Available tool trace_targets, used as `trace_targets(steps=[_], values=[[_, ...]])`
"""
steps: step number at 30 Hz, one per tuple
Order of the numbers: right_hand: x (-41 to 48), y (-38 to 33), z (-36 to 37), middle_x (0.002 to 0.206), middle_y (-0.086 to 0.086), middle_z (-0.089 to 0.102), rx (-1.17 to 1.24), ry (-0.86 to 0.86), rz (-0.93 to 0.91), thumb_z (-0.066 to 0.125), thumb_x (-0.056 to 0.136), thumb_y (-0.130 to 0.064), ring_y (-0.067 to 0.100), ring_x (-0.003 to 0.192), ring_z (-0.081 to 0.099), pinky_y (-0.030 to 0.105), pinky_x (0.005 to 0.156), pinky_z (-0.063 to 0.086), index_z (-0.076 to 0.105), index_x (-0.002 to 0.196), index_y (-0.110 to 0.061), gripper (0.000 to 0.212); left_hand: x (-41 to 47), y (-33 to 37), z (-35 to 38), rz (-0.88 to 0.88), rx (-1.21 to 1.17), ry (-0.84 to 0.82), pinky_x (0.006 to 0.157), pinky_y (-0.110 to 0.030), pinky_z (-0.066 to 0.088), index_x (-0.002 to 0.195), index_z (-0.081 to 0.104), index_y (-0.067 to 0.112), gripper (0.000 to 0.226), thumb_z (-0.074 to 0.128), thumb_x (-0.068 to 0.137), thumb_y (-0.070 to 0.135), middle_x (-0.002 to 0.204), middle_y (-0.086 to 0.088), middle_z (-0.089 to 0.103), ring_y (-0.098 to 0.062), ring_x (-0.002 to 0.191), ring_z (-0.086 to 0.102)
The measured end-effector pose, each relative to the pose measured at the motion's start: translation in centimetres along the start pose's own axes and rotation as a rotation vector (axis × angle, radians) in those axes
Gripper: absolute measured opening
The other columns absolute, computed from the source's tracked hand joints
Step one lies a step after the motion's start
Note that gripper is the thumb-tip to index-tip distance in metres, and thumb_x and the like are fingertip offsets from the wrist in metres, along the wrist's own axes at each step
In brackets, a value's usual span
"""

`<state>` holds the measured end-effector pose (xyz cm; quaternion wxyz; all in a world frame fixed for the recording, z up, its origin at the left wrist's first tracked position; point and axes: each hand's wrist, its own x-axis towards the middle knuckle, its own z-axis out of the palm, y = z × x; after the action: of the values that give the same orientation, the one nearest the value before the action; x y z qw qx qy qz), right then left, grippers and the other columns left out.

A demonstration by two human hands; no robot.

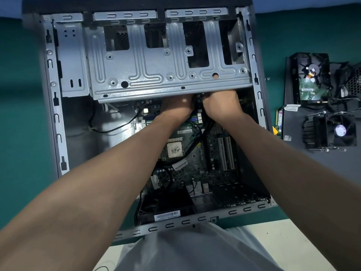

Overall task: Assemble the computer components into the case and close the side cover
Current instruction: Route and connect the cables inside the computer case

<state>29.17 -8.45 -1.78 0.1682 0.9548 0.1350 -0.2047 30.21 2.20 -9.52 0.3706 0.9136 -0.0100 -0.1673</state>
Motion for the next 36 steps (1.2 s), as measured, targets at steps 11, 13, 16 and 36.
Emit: trace_targets(steps=[11,13,16,36], values=[[0.2,0.1,0.1,0.129,0.020,0.052,0.325,0.042,0.117,0.036,0.099,-0.012,0.036,0.113,0.053,0.038,0.085,0.044,0.049,0.129,0.002,0.036,-0.4,0.3,-0.3,0.010,0.045,-0.060,0.057,-0.022,0.033,0.102,0.060,0.022,0.019,0.043,0.095,0.024,0.075,0.010,0.049,-0.016,0.067,0.048],[0.4,0.2,0.0,0.130,0.019,0.050,0.408,0.060,0.147,0.039,0.098,-0.014,0.038,0.111,0.054,0.038,0.077,0.042,0.043,0.134,-0.001,0.039,-0.6,0.4,-0.3,0.017,0.061,-0.061,0.064,-0.027,0.038,0.102,0.062,0.021,0.019,0.044,0.096,0.021,0.079,0.007,0.052,-0.014,0.066,0.049],[0.6,0.3,0.3,0.126,0.018,0.053,0.430,0.067,0.179,0.040,0.097,-0.012,0.038,0.104,0.056,0.032,0.067,0.034,0.044,0.132,-0.002,0.037,-0.8,0.6,-0.4,0.007,0.059,-0.045,0.067,-0.028,0.036,0.098,0.062,0.018,0.019,0.043,0.098,0.020,0.074,0.008,0.051,-0.008,0.062,0.045],[0.3,0.7,-0.1,0.088,0.009,0.060,0.378,0.050,0.303,0.033,0.096,-0.046,0.029,0.075,0.053,0.040,0.071,0.042,0.050,0.092,-0.016,0.035,-8.4,0.5,-2.7,0.119,0.429,-0.074,0.089,-0.040,0.038,0.130,0.052,0.015,0.052,0.019,0.104,0.046,0.111,-0.010,0.061,-0.029,0.104,0.055]])
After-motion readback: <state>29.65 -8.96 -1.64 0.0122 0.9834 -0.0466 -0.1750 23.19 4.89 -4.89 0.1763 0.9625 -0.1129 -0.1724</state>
